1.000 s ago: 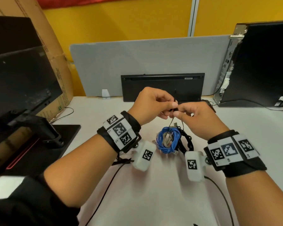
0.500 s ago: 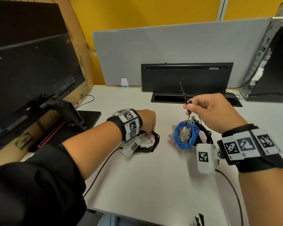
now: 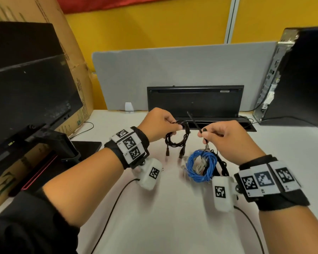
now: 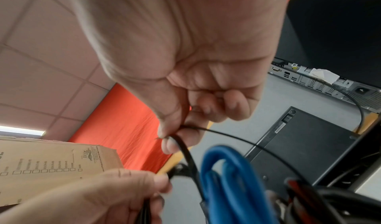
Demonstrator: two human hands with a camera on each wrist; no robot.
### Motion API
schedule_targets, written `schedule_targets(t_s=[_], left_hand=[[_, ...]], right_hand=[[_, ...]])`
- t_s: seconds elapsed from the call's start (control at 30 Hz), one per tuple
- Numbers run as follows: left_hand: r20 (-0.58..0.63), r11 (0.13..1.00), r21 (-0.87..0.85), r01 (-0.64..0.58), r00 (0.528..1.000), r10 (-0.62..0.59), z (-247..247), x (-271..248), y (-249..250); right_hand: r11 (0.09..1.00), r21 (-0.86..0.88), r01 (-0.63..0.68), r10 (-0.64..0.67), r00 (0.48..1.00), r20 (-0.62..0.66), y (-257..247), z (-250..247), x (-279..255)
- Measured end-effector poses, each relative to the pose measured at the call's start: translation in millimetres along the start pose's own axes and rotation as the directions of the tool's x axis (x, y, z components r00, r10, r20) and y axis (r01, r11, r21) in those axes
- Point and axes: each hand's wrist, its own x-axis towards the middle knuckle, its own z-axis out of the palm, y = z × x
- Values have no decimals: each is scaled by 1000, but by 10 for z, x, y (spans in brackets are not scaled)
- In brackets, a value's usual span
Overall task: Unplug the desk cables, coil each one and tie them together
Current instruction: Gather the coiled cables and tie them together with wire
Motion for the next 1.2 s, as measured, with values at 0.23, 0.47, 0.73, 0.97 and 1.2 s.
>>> schedule_targets(t_s=[0.23, 0.47, 0.73, 0.97, 1.2], left_hand=[[-187, 915, -345, -211, 970, 154, 152, -194, 529], [-108, 902, -303, -308, 951, 288, 438, -343, 695], [-92, 742, -671, -6, 993, -75, 607, -294, 788], [-182, 860, -483, -163, 980, 84, 667, -275, 772], [-241, 910, -385, -154, 969, 62, 598, -200, 690]], right_hand=[[997, -38, -68, 68, 998, -1, 17, -147, -26], [999, 1, -48, 48, 993, -104, 53, -242, -78], [998, 59, -21, 31, 985, -171, 128, -289, -119], [984, -175, -20, 14, 999, -38, 110, -418, -91], [960, -264, -94, 99, 995, 3, 168, -630, -35]])
